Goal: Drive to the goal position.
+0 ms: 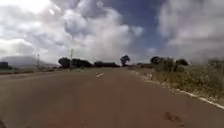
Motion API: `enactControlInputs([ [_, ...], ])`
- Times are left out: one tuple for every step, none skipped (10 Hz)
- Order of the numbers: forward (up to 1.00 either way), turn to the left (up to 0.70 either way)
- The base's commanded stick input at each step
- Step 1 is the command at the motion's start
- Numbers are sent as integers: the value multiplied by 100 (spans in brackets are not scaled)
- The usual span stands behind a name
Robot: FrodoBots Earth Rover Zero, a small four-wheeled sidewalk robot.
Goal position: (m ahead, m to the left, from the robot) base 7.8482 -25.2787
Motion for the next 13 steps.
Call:
enactControlInputs([
  [100, 0],
  [100, 0],
  [100, 0],
  [100, 0],
  [100, 0],
  [100, 0],
  [100, 0],
  [100, 0],
  [100, 0],
  [100, 0],
  [100, 0],
  [100, 0],
  [100, 0],
])
